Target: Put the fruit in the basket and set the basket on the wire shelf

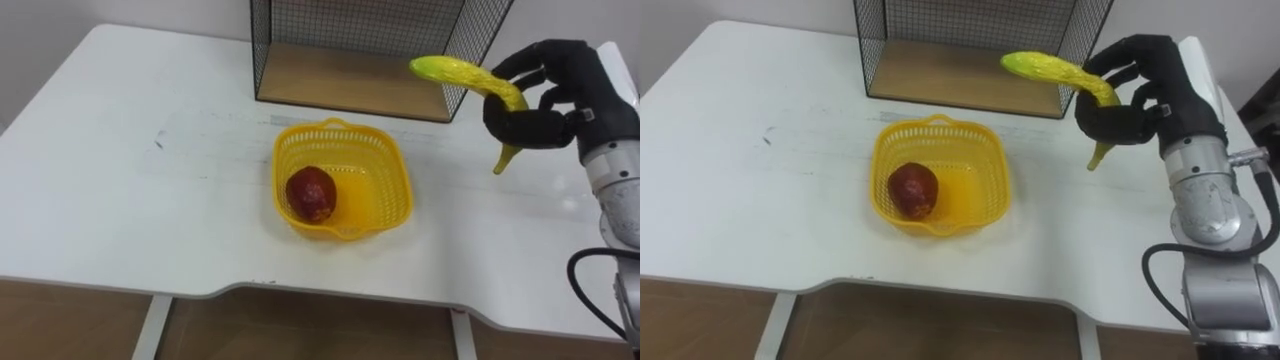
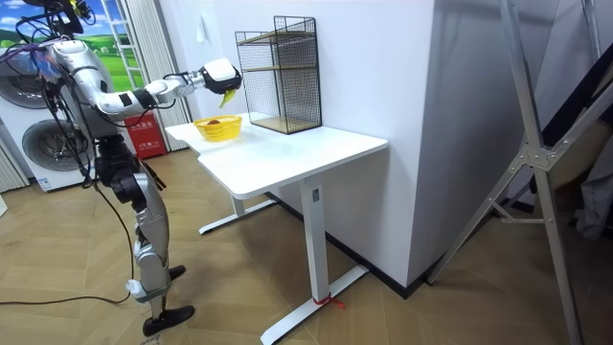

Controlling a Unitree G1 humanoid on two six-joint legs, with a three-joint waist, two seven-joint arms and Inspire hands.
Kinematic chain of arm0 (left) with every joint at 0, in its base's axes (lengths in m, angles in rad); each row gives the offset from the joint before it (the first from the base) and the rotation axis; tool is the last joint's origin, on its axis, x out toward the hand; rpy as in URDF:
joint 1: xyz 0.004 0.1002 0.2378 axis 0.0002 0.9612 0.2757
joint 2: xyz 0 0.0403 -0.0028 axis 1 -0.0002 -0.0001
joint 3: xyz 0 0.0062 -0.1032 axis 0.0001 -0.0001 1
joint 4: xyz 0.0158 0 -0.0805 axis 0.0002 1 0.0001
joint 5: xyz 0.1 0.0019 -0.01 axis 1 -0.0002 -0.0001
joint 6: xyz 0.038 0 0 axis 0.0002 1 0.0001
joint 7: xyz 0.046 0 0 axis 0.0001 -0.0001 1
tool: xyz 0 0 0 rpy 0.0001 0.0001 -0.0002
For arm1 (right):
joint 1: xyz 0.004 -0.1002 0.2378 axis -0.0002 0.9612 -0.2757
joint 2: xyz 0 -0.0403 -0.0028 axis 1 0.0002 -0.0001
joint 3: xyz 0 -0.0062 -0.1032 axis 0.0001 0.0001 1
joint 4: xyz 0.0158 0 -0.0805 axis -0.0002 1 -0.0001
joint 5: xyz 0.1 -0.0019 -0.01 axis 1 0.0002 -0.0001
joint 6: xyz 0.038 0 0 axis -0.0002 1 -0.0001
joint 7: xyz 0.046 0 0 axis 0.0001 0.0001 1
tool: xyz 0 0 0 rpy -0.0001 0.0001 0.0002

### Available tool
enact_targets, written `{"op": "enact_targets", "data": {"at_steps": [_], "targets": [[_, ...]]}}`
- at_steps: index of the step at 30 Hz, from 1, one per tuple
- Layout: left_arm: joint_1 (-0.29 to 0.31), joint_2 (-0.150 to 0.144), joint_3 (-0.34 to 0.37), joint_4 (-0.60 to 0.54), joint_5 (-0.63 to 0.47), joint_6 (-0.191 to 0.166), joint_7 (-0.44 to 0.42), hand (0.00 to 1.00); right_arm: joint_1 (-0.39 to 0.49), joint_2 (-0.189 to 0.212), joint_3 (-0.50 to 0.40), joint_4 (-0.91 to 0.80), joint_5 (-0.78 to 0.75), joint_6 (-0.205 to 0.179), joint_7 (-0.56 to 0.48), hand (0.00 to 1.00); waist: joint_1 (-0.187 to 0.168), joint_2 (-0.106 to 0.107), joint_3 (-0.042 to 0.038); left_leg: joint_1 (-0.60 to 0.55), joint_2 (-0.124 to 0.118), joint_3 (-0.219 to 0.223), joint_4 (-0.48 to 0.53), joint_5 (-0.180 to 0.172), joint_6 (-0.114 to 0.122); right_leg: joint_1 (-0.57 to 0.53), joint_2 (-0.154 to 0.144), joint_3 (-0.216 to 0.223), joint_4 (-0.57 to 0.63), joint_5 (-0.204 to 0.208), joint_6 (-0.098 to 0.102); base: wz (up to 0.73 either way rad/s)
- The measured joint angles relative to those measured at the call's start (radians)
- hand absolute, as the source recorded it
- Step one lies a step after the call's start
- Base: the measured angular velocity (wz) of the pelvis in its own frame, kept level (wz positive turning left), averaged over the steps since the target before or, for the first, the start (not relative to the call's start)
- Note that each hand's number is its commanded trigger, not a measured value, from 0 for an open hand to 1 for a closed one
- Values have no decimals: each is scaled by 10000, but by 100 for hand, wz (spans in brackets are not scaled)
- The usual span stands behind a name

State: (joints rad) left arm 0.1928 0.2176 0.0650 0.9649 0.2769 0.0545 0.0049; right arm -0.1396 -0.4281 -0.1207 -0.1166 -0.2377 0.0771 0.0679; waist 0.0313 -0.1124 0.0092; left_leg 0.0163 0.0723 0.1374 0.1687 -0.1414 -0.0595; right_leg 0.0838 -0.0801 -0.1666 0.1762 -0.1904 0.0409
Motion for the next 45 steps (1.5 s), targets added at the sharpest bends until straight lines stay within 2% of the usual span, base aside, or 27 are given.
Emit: {"op": "enact_targets", "data": {"at_steps": [9,12,18,23,30,35,36,37,45], "targets": [[-46,9,-6,-22,-5,12,0,0,38,17,1246,-969,-884,130,1701,100,86,-44,-33,-65,-4,2,0,0,0,-44,-1,-6,1,1,1,0],[-50,13,-32,-21,-40,12,1,0,38,21,1405,-1139,-1093,165,2062,100,121,-47,-35,-47,-5,2,3,0,0,-29,-1,-5,1,2,0,0],[-58,34,-122,-21,-70,14,2,0,38,51,1431,-1278,-1318,484,2393,100,245,-47,-38,34,1,-1,37,2,3,7,-1,7,87,3,0,0],[-64,45,-123,21,-101,30,12,0,40,696,1539,-1276,-1627,567,2436,100,288,-66,-50,50,10,-2,108,2,4,36,-2,10,114,4,-1,0],[-56,44,-123,26,-91,42,15,0,47,846,1811,-1244,-1586,569,2822,100,315,-57,-44,39,15,-4,130,2,4,55,-1,21,127,9,-9,0],[-101,64,-349,20,-95,47,32,0,47,932,1862,-955,-1595,567,2851,100,320,-5,-7,44,14,-5,128,1,4,47,-1,10,122,9,-10,0],[-103,64,-375,20,-96,47,32,0,47,965,1862,-915,-1596,568,2853,47,320,3,-2,44,15,-5,127,1,4,44,-1,10,122,9,-10,0],[-102,62,-388,21,-96,46,32,0,48,1048,1862,-890,-1593,570,2853,0,309,21,11,43,14,-3,125,1,4,39,-2,9,121,9,-10,0],[-118,70,-497,21,-95,47,32,0,49,1122,1862,-861,-1504,567,2834,0,296,57,36,34,16,-4,122,1,3,40,-1,-11,120,9,-10,0]]}}
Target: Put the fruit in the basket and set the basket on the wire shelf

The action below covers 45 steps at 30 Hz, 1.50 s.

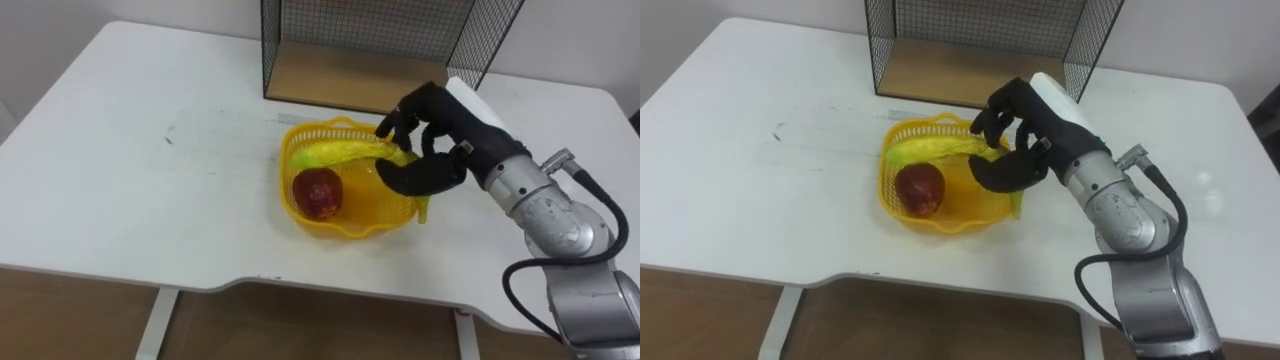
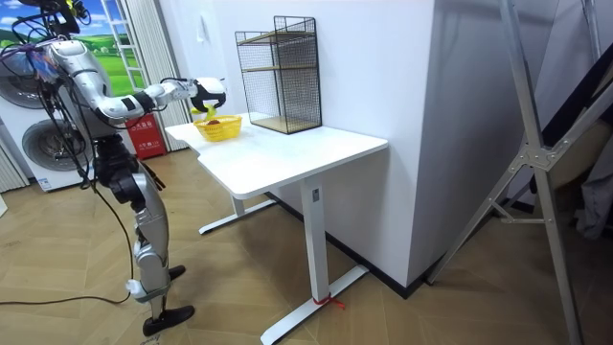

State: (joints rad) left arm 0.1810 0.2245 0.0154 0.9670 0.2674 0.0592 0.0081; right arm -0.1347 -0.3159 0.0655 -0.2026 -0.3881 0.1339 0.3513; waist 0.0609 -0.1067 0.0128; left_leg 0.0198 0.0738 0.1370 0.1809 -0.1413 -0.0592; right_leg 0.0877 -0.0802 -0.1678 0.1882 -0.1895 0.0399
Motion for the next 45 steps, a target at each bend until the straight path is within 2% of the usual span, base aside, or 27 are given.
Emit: {"op": "enact_targets", "data": {"at_steps": [13,19,22,30,35,40,42,45], "targets": [[-67,-19,7,94,2,44,0,0,99,18,5,6,-36,1,-20,0,19,24,-17,-65,0,-33,18,0,0,-32,0,-44,-6,0,0,0],[-153,-35,0,344,-2,45,0,0,99,19,5,7,-4,0,-98,0,17,61,-91,-45,0,-33,24,0,0,-14,0,-46,-4,1,0,0],[-151,-39,7,341,2,45,1,0,168,19,2,7,-9,-1,-154,0,8,56,-94,-26,0,-33,28,0,0,-11,0,-43,-6,1,-1,0],[-146,-52,14,342,84,44,1,0,381,22,-124,8,-16,-16,-155,0,-52,84,-75,-55,0,-29,34,0,0,-12,0,-37,-11,3,-4,0],[-140,-79,13,366,47,40,1,0,426,25,-149,56,57,-25,-155,0,-99,151,-26,-53,0,-29,31,0,0,-13,0,-30,-16,3,-4,0],[-92,-96,62,462,5,-3,3,0,496,25,-490,95,812,-29,-260,0,-123,180,-4,-73,1,-30,29,0,0,-27,-1,-31,-16,3,-3,0],[-49,-141,230,539,-1,-5,30,0,499,26,-728,123,1572,-30,-473,0,-127,172,-10,-68,1,-29,30,0,0,-21,-2,-37,-16,3,-3,0],[84,-196,222,542,-242,-34,229,0,501,51,-1124,522,3230,-279,-1089,0,-262,148,-28,-66,2,-38,80,-3,1,28,-2,-69,-25,4,-2,2]]}}
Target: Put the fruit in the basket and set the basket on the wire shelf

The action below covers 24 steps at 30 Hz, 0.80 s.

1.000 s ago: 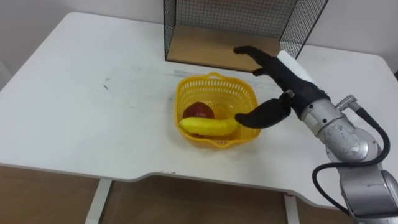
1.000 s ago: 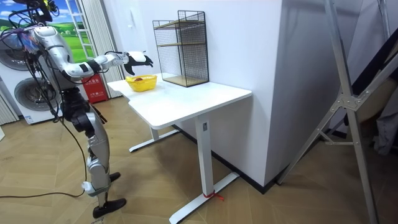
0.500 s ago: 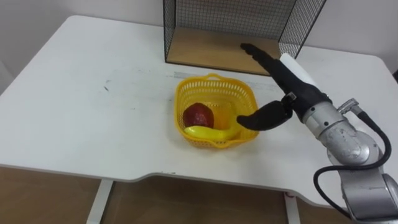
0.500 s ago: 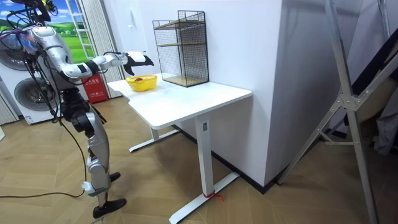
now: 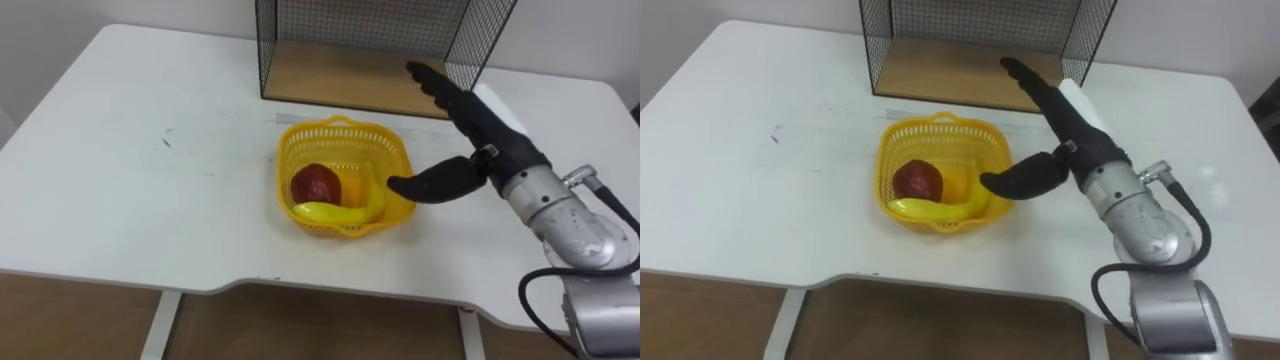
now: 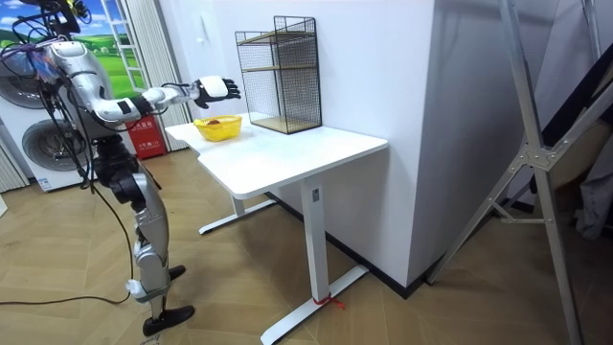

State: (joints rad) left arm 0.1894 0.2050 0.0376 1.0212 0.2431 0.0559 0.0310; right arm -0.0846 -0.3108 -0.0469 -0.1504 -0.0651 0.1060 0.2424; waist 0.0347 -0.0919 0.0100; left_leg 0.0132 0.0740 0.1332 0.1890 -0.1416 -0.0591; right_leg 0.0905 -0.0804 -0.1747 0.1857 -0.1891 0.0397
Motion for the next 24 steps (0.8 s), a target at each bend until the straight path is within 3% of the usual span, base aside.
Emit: {"op": "enact_targets", "data": {"at_steps": [6,8,11,13,17,21,24], "targets": [[382,-212,395,-23,-349,-351,906,0,628,375,-617,669,1497,-335,-1679,0,-80,199,22,-39,-3,-162,95,-14,3,87,1,-139,-18,24,14,7],[506,-270,430,-13,-388,-360,1483,0,903,370,-636,861,2021,-496,-2003,0,-101,316,-53,-37,-4,-184,95,-13,3,97,0,-149,-20,24,14,4],[474,-402,1091,-92,-581,-386,2412,0,1495,369,-737,1090,2259,-547,-2603,0,-93,493,-148,10,-8,-246,123,-12,3,132,0,-213,-53,23,14,6],[492,-427,1613,-860,-1153,-438,3295,0,1841,372,-751,1314,2253,-672,-3087,0,-52,589,-179,-15,-10,-243,143,-8,5,133,0,-201,-110,27,8,0],[547,-443,2558,-2330,-2088,-737,4691,0,2282,379,-791,1573,2584,-688,-3634,0,2,584,-189,82,-34,-260,87,-1,14,242,0,-182,-178,27,12,0],[548,-478,3142,-4533,-2130,-1103,6436,0,2451,391,-1004,1573,2561,-862,-4181,0,24,567,-193,-16,-42,-275,74,-2,13,140,2,-174,-190,22,22,0],[459,-599,3492,-6325,-2138,-1444,7524,0,2733,488,-1028,1546,2562,-1031,-4589,0,294,564,-200,88,-39,-200,-14,-4,10,139,2,-87,-188,22,21,-7]]}}
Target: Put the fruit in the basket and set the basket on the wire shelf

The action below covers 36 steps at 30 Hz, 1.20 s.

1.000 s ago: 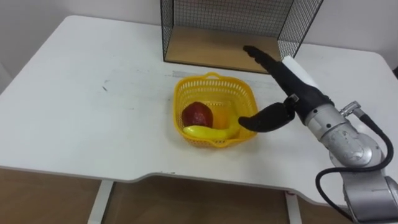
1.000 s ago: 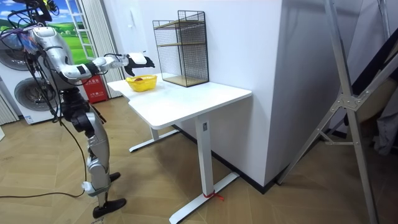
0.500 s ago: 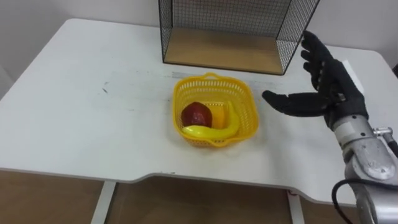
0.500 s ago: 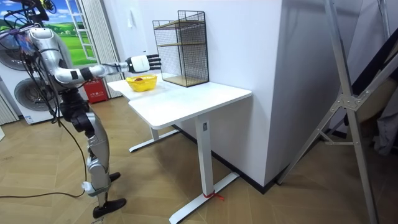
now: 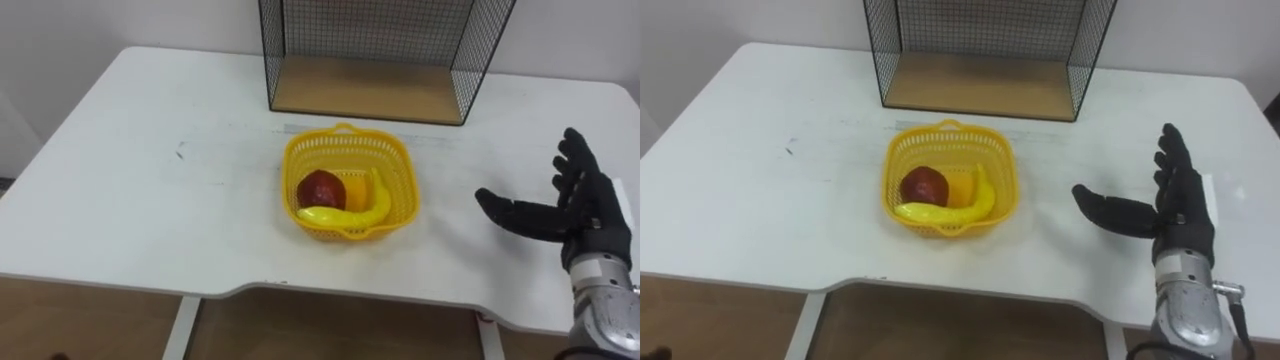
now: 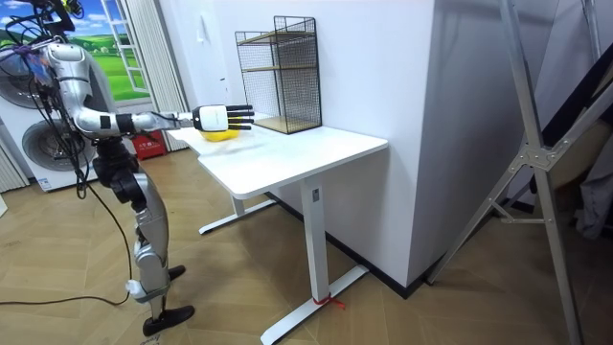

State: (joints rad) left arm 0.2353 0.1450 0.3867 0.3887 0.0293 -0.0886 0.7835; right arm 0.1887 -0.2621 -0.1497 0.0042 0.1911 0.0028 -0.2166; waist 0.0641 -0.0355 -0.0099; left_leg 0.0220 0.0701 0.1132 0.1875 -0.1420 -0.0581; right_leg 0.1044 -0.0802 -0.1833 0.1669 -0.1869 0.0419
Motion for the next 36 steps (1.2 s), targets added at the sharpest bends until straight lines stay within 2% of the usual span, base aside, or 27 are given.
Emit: {"op": "enact_targets", "data": {"at_steps": [2,10,13,17,20,21,23,24,29,31,33,36], "targets": [[-24,-26,267,-1091,3,-445,793,0,154,91,-20,-17,0,-78,-143,0,144,32,4,68,-2,6,-54,-5,-5,13,-1,67,6,-1,2,-10],[24,-35,716,-3808,93,-743,2367,0,400,131,-387,-49,-6,-232,-230,0,218,124,33,14,-17,-68,-22,-10,-10,-2,-6,19,-7,-17,19,2],[28,-17,929,-4380,51,-774,2554,0,400,131,-442,-81,0,-273,-213,0,193,224,29,5,-25,-100,-14,-9,-9,6,-10,21,-29,-17,19,0],[27,-16,964,-5006,-23,-876,2394,0,400,131,-502,-114,40,-280,-112,0,140,318,21,-22,-69,-112,-15,-7,-5,-9,-51,5,-26,-24,31,1],[19,19,903,-5160,-671,-1066,1796,0,400,147,-500,-108,380,-280,188,0,137,339,8,-12,-117,-215,-11,-5,-3,37,-84,-67,-17,-34,47,7],[16,17,798,-5160,-1007,-1066,1487,0,402,149,-500,-92,388,-280,267,0,103,319,20,0,-119,-239,-10,-5,-2,46,-85,-79,-7,-34,48,8],[0,16,556,-5162,-1500,-1074,1055,0,403,158,-467,-55,336,-283,368,0,20,252,93,37,-131,-340,0,-4,-2,158,-80,-142,-53,-35,49,11],[5,13,385,-5151,-1821,-1073,739,0,402,178,-447,-31,300,-286,542,0,24,210,99,34,-131,-347,8,-5,-2,177,-65,-124,-116,-34,47,4],[6,3,-838,-5125,-3342,-1074,-1003,0,402,349,-79,126,83,-370,1136,0,-39,176,127,13,-140,-355,39,-13,10,191,-66,-97,-122,-33,48,0],[-32,-13,-1513,-5018,-3986,-1073,-1879,0,396,538,98,205,72,-369,1321,0,-148,181,147,-36,-140,-346,60,-14,11,146,-70,-106,-118,-33,48,0],[-36,-5,-2055,-5016,-4479,-1072,-2573,0,383,688,258,204,403,-369,1403,0,-280,171,148,-86,-140,-348,63,-14,11,122,-69,-113,-138,-34,49,0],[-59,3,-2824,-4812,-5062,-1051,-3731,0,378,708,634,201,1036,-369,1761,0,-370,178,154,-100,-141,-314,59,-14,11,79,-68,-65,-135,-33,48,-4]]}}
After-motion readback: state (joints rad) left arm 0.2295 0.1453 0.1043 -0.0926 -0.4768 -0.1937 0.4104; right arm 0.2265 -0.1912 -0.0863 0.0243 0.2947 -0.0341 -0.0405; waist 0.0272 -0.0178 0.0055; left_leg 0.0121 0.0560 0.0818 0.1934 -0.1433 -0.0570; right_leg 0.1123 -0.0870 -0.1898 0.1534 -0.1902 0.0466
